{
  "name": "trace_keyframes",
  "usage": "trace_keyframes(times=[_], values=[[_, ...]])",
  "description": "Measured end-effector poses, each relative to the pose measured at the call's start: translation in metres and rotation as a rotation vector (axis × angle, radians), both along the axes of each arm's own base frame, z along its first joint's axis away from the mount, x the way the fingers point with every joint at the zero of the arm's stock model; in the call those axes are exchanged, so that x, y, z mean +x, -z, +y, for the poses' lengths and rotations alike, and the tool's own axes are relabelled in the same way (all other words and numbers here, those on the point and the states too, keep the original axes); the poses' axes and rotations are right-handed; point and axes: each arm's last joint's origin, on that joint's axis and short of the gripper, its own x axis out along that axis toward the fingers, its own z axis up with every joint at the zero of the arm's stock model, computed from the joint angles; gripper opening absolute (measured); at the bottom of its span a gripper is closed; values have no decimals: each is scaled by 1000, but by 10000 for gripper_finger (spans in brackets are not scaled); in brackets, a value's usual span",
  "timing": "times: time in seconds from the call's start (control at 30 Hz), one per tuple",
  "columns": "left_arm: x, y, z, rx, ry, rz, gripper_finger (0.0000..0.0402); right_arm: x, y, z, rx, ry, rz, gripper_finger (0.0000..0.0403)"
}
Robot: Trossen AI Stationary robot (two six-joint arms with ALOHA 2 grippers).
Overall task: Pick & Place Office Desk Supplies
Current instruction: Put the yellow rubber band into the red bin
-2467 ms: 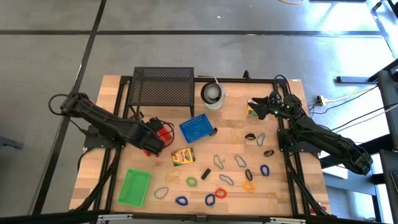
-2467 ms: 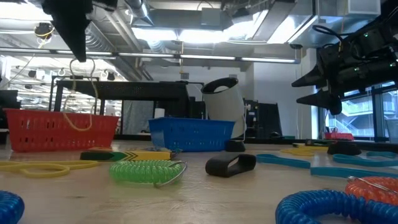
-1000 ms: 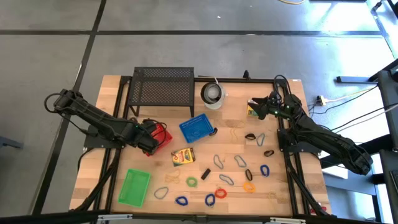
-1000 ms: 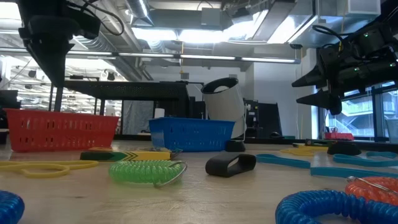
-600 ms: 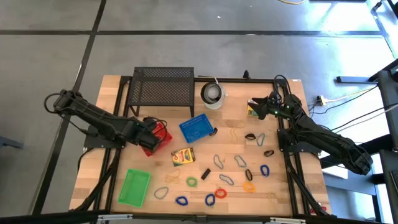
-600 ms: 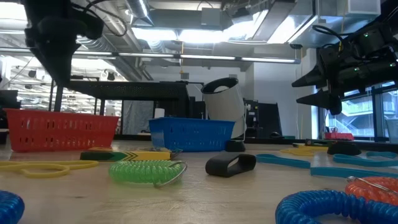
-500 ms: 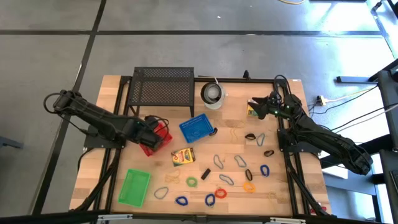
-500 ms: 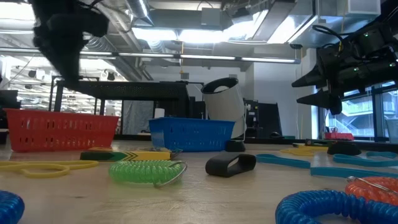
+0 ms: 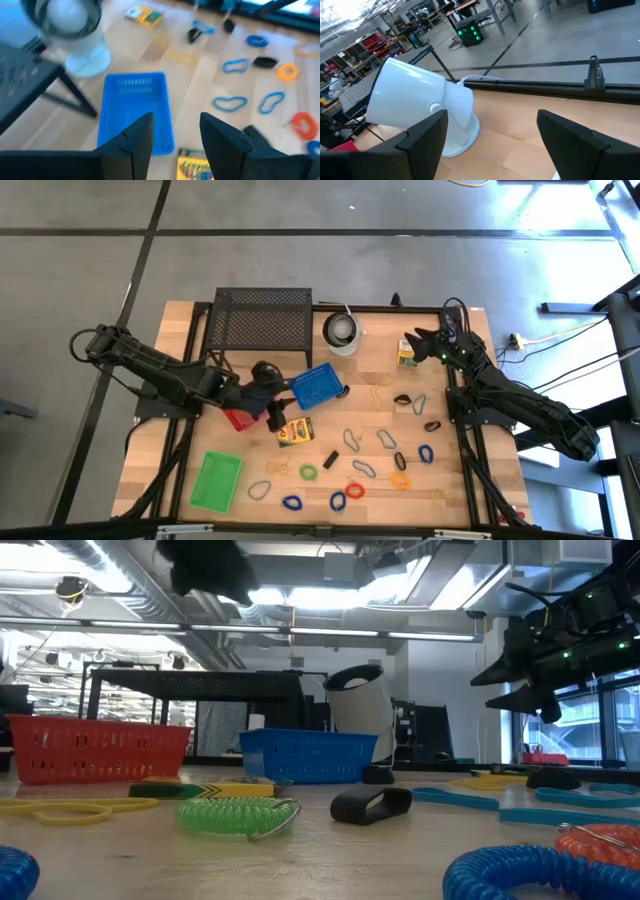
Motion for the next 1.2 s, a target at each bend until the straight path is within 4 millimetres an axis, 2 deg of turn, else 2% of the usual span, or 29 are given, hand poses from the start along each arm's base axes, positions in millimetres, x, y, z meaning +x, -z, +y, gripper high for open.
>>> trace_keyframes(times=[0.13, 0.27, 0.43, 0.63, 0.87, 1.2], values=[[10, 4, -5, -12, 35, -20, 169, 0, 0, 0, 2, -7, -2, 310], [28, 24, -15, -27, 106, 19, 180, 0, 0, 0, 2, -7, -3, 310], [42, 50, -33, -116, 299, 110, 184, 0, 0, 0, 2, -7, -3, 311], [43, 80, -61, -278, 413, 247, 184, 0, 0, 0, 3, -7, -3, 311], [33, 116, -90, -234, 480, 427, 184, 0, 0, 0, -1, 5, 0, 311], [21, 131, -118, -164, 514, 451, 184, -2, -2, -3, -34, 128, 4, 311]])
